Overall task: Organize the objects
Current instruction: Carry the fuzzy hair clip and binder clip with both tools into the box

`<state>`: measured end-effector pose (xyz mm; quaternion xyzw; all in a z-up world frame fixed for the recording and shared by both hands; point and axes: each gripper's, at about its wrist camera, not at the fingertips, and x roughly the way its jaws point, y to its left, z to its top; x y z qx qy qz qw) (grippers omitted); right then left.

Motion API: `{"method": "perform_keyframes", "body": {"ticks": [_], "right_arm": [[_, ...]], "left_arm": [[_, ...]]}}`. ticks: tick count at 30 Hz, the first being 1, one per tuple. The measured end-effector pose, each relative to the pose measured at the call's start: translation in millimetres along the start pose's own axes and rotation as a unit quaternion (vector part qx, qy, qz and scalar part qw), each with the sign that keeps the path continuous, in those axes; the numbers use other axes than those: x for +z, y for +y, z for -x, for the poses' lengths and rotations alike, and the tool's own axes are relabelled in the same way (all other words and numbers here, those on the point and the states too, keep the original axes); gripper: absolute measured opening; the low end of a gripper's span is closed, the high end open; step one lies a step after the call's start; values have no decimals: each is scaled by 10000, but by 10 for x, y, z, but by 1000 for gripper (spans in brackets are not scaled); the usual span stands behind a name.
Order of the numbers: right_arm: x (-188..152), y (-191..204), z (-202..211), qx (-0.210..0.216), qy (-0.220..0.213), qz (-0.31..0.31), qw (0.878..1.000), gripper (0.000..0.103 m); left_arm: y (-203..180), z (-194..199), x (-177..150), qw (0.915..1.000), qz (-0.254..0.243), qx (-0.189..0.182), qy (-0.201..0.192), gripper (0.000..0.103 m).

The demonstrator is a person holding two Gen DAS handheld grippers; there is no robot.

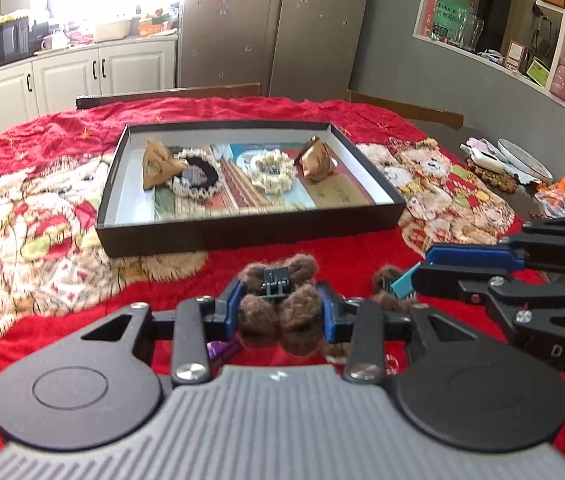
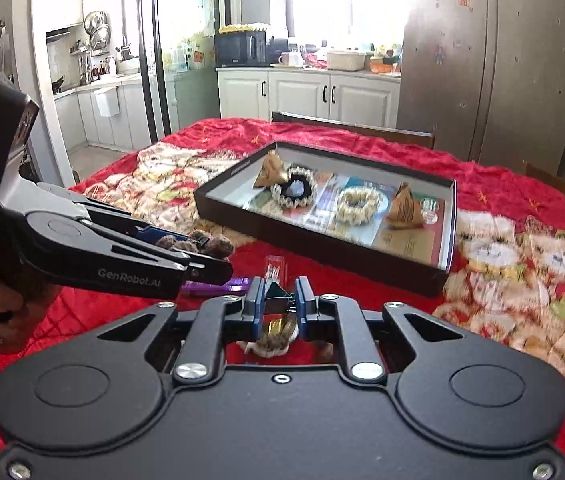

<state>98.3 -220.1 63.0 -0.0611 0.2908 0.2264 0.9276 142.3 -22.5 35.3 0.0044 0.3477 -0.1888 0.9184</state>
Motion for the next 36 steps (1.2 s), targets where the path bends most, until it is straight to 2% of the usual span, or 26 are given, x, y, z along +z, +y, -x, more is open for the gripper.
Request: {"method": "perform_keyframes", "body": {"ticks": [10,22,36], "right_arm": [[411,-168,-248,-130,-145,54,9998,15],[800,-451,-802,-253,-238,-219,9992,15],[943,-770,-1603,-280,144,-684,9972,15]], "left_arm": [[145,-245,373,9999,25,158,-57,43],[380,-803,760,9983,181,549,9,43],[584,-1325,994,9960,330,804,203,43]]}}
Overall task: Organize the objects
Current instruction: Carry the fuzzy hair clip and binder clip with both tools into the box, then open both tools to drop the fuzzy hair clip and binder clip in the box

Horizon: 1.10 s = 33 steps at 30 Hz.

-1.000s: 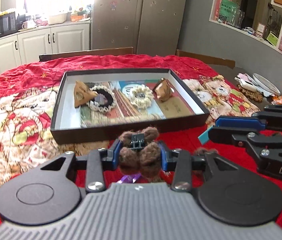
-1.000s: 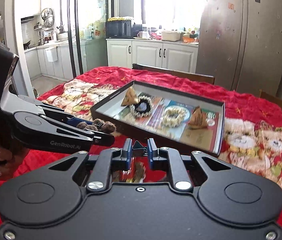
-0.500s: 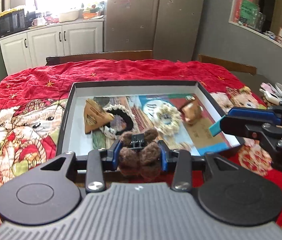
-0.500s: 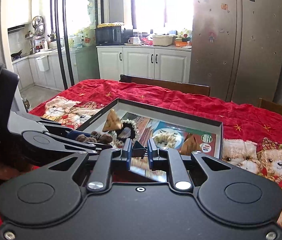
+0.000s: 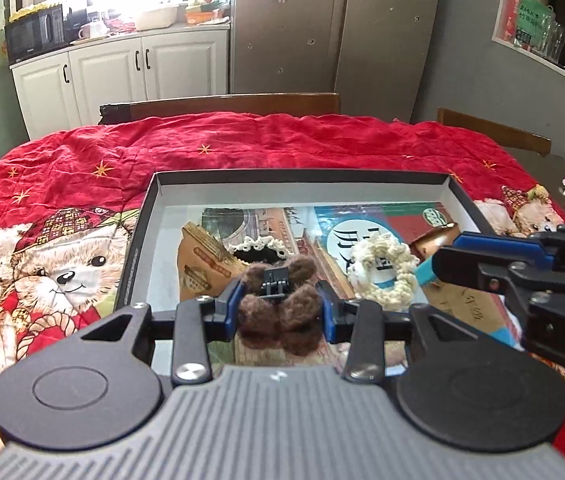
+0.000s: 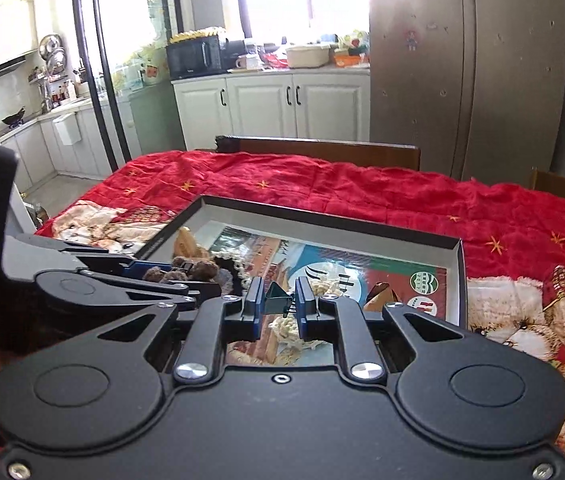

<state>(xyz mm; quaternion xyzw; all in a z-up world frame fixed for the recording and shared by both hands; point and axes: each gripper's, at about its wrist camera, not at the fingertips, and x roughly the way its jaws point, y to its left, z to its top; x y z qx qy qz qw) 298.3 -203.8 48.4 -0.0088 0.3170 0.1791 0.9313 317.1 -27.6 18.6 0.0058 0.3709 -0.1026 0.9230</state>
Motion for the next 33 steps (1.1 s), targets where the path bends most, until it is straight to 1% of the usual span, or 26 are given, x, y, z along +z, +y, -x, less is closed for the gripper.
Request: {"method": "perform_keyframes", "body": {"ticks": [8,24,27,28,31,33], "right_arm": [[-7,-132,-359,-62,238,-169,9996,15],[-5,-209,-665,-137,453,-145,9988,15],[-2,-201,-683,-138,460,-118,9988,15],[3,-202,-683,-140,462,-118,9988,15],[2,-207,-705,-141,487,-128,9986,15],[-8,-212,-720,-143,499,-130,9986,16]], "left_arm": [[35,-187,46,10000,37,30,80,43],[-9,-391,71,9999,-72,90,117,44],[-13,-402,69,9999,-77,99,109,47],[-13,-398,70,9999,-81,91,111,52],[-34,-405,66,9998,-150,129,91,58],[-41,-409,61,9997,-174,137,83,58]]}}
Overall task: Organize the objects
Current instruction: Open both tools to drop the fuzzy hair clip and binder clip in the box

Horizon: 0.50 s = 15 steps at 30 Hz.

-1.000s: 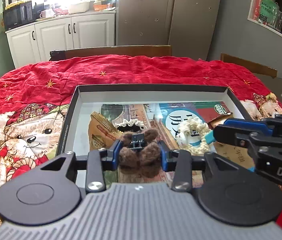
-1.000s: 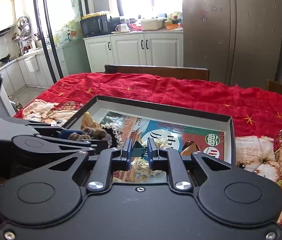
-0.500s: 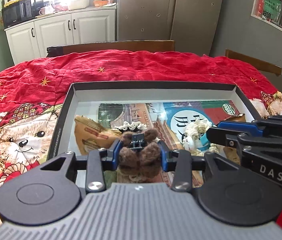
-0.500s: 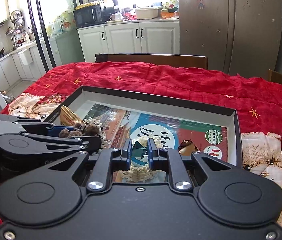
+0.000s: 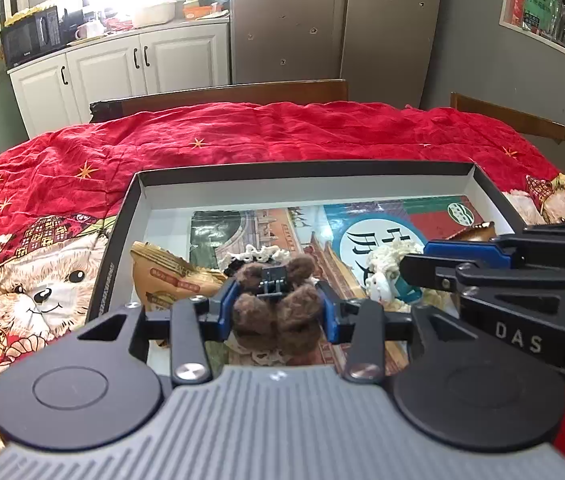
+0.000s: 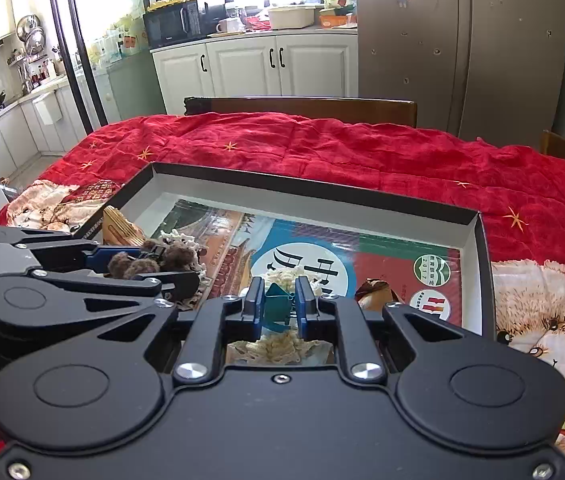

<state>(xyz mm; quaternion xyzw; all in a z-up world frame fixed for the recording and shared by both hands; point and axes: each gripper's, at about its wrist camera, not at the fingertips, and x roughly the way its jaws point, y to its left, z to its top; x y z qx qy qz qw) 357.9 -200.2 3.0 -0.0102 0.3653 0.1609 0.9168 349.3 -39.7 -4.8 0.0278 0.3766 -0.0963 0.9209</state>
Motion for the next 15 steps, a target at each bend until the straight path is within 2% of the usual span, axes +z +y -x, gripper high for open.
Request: {"method": "perform_keyframes", "body": {"ticks": [5,7,11,15], "right_arm": [[-2,-3,-9,-3,5,-2,10000,16],[0,1,-8,15,9,-3,10000,21],[1,11,4,15,-12,23,10000,22],[17,8,48,-16,-80,5,10000,22]], "left_arm": [[-8,-7,-3,10000,-10,4,-13,58],[-10,-5,-5,10000,-23,2,-14,58],[-16,14,4,10000,-11,-4,-23,59],[-22,43,11,10000,-13,-7,-40,65]]}}
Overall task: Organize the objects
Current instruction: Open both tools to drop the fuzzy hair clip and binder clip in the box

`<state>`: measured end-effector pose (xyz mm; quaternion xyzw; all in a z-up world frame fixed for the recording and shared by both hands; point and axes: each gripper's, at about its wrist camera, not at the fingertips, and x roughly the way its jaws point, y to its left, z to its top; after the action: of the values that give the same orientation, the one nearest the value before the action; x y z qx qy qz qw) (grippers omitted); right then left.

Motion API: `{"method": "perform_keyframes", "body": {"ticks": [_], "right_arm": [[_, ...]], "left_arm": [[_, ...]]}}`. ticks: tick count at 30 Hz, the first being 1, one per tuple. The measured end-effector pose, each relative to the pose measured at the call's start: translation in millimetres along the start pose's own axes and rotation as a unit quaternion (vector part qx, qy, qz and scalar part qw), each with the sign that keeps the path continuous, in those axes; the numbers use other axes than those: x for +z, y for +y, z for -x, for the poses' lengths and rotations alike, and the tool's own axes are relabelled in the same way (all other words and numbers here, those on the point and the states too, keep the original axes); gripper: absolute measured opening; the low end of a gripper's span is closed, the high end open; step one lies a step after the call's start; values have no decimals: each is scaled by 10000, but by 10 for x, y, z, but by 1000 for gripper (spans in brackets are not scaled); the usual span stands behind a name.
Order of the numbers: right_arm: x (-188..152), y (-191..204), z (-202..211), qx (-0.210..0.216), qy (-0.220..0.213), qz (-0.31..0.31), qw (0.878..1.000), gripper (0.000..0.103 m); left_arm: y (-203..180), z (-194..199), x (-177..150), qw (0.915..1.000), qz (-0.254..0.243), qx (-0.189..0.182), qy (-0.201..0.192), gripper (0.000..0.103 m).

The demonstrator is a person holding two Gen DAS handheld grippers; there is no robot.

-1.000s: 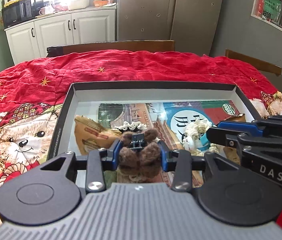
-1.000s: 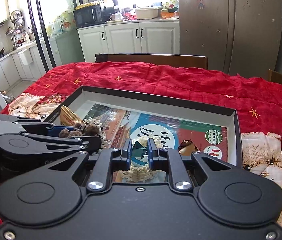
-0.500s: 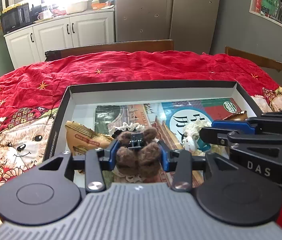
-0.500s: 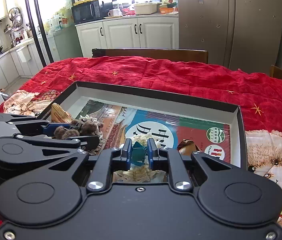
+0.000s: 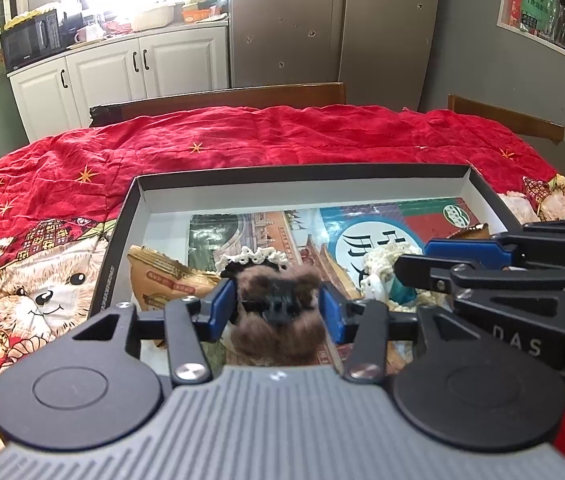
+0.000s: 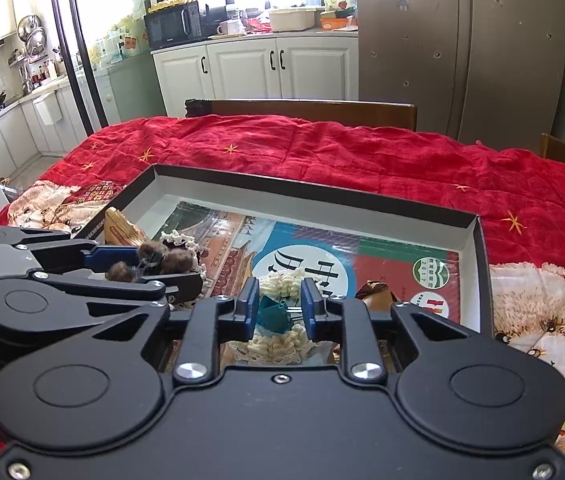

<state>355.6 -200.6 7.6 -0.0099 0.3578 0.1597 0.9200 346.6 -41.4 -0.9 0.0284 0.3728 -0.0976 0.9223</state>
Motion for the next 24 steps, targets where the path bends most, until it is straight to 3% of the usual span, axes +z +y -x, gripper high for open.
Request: {"method": "perform_keyframes", "body": {"ticks": [24], "right_arm": [[-36,55,531,-156,-283,81,9994,22]], "left_arm": [[-104,446,-35,9995,-64,20,-323,79]]}}
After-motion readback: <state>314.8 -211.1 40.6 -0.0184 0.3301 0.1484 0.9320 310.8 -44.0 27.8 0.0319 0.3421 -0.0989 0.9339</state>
